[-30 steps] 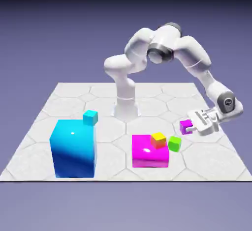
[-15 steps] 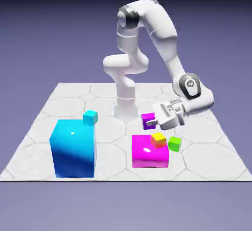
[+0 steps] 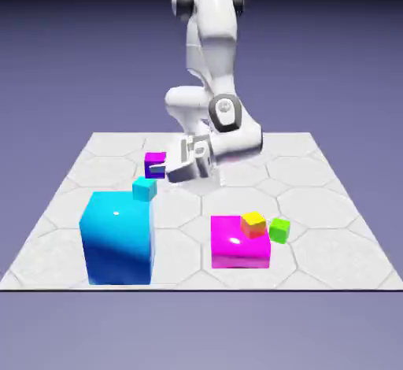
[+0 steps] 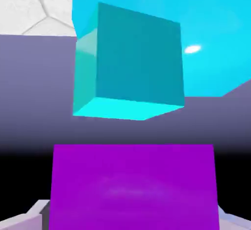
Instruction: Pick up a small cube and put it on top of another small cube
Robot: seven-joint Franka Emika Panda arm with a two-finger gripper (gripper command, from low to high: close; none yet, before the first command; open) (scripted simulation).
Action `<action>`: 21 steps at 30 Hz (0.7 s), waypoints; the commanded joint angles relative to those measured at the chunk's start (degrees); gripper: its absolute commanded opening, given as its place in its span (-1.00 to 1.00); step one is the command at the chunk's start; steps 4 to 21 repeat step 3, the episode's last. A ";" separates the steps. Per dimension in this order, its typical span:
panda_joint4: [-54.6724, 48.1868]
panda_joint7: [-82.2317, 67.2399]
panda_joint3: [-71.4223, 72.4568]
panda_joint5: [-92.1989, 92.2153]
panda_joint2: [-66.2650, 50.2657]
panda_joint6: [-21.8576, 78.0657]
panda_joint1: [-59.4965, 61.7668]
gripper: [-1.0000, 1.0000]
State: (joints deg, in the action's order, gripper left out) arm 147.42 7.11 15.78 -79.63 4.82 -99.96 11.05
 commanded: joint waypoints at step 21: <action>-0.90 -2.64 2.61 4.98 2.44 3.26 -2.63 1.00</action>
